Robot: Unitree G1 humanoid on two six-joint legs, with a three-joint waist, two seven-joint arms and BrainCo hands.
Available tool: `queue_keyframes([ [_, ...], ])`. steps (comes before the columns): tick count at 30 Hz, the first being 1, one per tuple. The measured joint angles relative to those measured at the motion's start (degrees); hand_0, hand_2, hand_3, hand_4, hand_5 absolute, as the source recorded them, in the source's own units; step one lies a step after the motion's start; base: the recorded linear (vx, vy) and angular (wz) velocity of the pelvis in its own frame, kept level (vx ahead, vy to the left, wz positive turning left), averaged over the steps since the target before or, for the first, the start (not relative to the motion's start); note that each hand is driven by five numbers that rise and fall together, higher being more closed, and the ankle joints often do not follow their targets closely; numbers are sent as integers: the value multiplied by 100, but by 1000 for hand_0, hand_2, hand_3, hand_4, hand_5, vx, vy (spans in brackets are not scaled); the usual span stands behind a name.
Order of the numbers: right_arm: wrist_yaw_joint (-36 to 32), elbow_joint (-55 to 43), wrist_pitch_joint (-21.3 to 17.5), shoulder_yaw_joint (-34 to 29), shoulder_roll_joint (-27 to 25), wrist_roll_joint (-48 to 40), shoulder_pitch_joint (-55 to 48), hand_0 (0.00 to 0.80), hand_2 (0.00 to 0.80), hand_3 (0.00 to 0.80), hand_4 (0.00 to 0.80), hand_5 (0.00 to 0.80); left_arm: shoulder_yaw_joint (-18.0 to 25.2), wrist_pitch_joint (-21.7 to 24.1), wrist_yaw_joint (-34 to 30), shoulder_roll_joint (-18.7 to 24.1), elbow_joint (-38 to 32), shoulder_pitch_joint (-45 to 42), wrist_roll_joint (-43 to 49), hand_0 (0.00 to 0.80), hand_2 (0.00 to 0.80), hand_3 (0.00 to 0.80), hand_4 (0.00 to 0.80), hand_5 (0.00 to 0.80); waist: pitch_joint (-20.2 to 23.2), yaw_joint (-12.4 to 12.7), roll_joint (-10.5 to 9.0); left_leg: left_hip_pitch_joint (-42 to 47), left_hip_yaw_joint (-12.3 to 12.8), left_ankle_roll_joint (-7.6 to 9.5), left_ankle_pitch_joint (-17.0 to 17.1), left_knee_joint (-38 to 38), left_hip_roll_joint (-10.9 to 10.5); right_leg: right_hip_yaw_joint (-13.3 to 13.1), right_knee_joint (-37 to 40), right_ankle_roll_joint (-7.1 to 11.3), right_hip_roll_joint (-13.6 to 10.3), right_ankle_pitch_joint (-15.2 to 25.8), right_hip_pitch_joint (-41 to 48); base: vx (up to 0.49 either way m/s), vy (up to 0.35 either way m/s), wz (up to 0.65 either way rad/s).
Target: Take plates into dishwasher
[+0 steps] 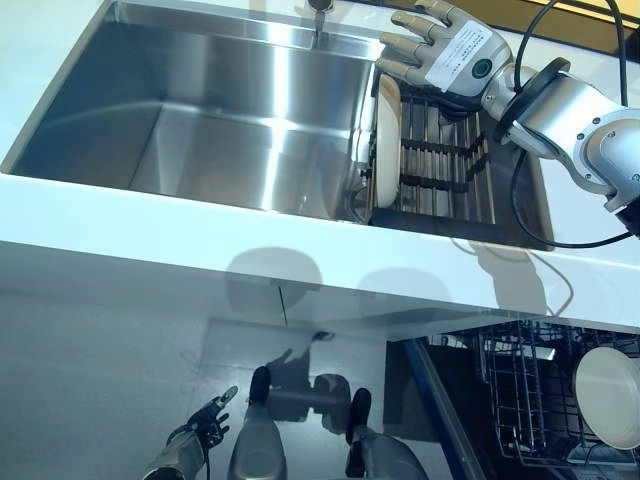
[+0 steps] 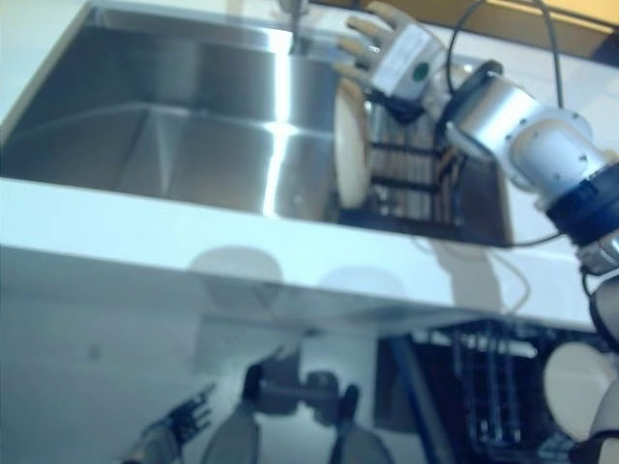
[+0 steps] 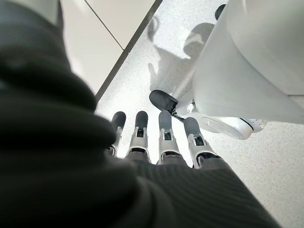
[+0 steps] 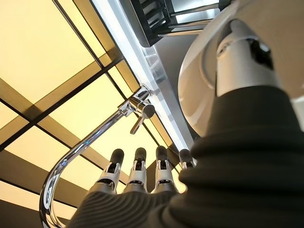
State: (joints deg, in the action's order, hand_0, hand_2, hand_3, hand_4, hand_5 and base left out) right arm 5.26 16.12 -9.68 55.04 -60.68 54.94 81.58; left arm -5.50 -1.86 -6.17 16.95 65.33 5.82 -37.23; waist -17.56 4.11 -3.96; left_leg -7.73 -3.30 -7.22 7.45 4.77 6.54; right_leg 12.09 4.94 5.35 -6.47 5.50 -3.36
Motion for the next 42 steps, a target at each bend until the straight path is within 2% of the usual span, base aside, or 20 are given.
queue_keyframes([
  [42, -490, -280, 8, 1, 361, -66, 43, 0, 0, 0, 0, 0, 0, 7, 55, -1, -14, -21, -7, 0, 0, 0, 0, 0, 35, 13, -60, -8, -4, -1, 2, -1, 0, 9, 0, 0, 0, 0, -2, 0, 0, 0],
])
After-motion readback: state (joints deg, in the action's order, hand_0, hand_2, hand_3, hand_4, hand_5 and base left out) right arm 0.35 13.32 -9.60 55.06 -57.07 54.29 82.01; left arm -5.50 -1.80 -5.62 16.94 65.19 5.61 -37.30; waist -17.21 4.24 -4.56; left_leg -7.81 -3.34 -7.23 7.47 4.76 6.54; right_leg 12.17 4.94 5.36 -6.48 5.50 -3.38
